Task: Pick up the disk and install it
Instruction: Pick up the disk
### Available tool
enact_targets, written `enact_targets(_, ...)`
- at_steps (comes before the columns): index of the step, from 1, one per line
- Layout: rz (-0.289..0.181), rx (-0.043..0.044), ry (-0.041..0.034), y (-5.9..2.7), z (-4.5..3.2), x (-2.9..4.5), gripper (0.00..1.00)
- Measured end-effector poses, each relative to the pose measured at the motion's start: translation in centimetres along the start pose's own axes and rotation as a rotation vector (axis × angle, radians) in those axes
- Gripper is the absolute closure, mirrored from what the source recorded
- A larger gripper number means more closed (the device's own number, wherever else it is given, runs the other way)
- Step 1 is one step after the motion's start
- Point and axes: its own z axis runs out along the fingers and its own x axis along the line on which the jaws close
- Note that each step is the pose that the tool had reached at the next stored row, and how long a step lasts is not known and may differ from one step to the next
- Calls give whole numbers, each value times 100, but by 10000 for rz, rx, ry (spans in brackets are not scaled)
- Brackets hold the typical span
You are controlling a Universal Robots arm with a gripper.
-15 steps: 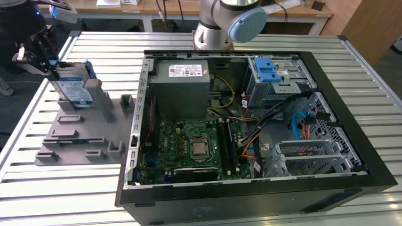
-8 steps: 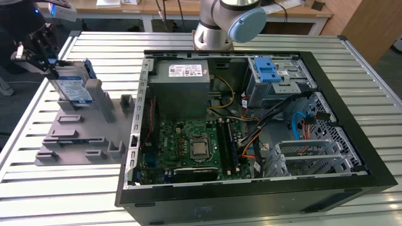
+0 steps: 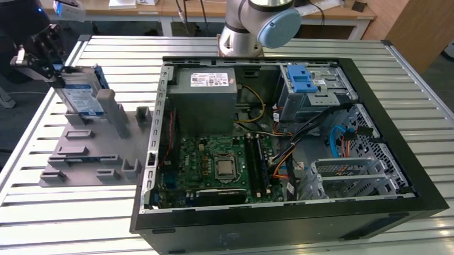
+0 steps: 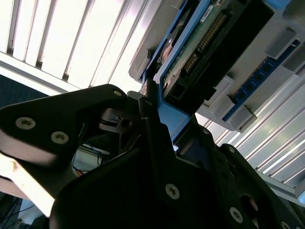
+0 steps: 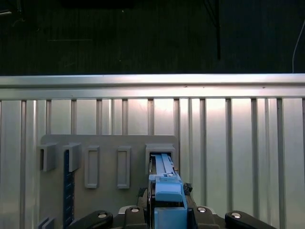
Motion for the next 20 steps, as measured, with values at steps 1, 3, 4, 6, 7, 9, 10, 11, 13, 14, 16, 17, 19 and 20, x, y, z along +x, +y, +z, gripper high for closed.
enact_targets(1,0,0,-1,0,-6,0,64)
enact_targets(3,0,0,-1,0,-19,0,64)
enact_targets(4,0,1,-1,1,-26,0,64)
enact_targets(6,0,1,-1,1,-37,0,64)
enact_targets(7,0,1,-1,1,-43,0,64)
enact_targets(9,0,1,-1,1,-53,0,64)
enact_targets(10,0,1,-1,1,-58,0,64)
enact_targets(11,0,2,-1,1,-63,0,64)
enact_targets(13,0,1,0,1,-75,0,64)
enact_targets(14,0,1,-1,2,-80,0,64)
enact_targets(16,0,2,-1,2,-88,0,64)
enact_targets(17,0,0,0,2,-95,0,64)
enact_targets(19,0,1,0,2,-110,0,64)
enact_targets(20,0,2,-1,2,-118,0,64)
